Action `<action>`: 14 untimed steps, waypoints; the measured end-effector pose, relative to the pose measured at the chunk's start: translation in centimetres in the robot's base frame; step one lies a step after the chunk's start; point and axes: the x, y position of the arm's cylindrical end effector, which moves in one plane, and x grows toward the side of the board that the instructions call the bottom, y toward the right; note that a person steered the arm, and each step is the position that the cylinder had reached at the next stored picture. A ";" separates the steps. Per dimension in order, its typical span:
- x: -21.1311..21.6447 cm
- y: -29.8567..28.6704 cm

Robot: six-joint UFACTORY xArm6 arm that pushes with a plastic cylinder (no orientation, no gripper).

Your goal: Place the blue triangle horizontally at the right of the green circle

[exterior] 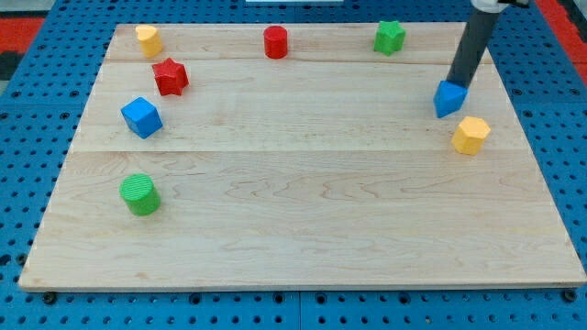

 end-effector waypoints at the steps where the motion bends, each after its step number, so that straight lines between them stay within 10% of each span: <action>1: 1.6 -1.9; 2: 1.8 4.4; 6: 1.9 -15.6; 7: 7.9 -16.8; 11: 15.9 -9.0; 13: 17.3 -21.2; 14: 17.0 -12.3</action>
